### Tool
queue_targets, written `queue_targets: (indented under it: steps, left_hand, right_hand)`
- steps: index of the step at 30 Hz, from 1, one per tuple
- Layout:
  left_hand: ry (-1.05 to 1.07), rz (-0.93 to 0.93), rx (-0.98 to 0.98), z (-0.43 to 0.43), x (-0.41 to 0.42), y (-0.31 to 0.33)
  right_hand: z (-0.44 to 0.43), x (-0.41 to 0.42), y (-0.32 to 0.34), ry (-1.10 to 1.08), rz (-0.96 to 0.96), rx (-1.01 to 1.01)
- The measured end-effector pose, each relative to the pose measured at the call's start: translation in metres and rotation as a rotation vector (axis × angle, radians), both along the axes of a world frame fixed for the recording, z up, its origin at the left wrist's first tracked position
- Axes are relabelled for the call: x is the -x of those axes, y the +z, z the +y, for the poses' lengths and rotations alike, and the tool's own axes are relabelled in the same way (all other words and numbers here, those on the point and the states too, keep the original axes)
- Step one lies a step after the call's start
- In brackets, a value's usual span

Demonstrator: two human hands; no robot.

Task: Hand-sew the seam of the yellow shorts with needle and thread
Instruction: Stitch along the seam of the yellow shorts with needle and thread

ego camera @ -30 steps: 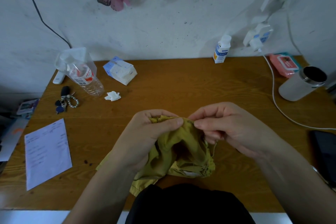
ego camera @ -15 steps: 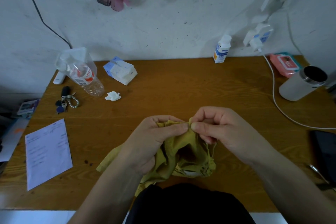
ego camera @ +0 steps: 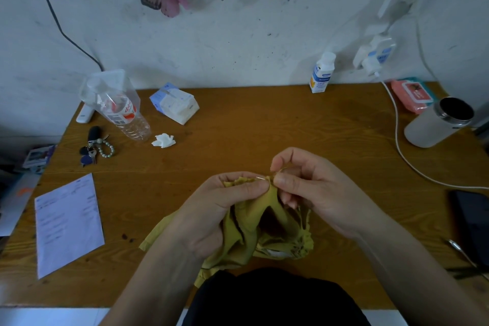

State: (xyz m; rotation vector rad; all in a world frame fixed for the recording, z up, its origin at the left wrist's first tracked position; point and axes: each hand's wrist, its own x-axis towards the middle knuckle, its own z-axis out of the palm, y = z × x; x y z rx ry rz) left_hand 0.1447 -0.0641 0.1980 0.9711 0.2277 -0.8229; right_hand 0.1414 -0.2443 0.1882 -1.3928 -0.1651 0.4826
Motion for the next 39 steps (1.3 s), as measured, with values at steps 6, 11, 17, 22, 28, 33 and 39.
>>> queue_targets:
  steps: [6, 11, 17, 22, 28, 33, 39]
  left_hand:
    - [0.001, -0.004, -0.014, -0.004, 0.001, -0.001]
    - [0.038, -0.037, -0.135, -0.003, -0.002, -0.001]
    - [0.047, -0.091, -0.202, -0.006, -0.002, -0.002]
    - [0.103, -0.124, -0.278, -0.006, -0.004, -0.002]
    - [0.124, -0.072, -0.276, -0.013, -0.003, -0.003]
    - [0.103, 0.085, -0.083, -0.018, -0.007, 0.001]
    - [0.128, 0.160, -0.044, -0.016, -0.009, -0.003]
  right_hand:
    - [0.002, 0.000, -0.002, -0.034, -0.002, -0.024]
    - [0.003, 0.001, 0.006, -0.158, -0.342, 0.347]
    - [0.016, 0.001, 0.004, -0.267, -0.737, 0.565]
    - [0.019, 0.003, -0.008, -0.383, -0.763, 0.467]
    - [0.031, 0.002, -0.025, -0.471, -0.908, 0.635]
    - [0.041, -0.004, -0.031, -0.643, -0.996, 0.553]
    - [0.039, -0.008, -0.039, -0.627, -0.910, 0.548]
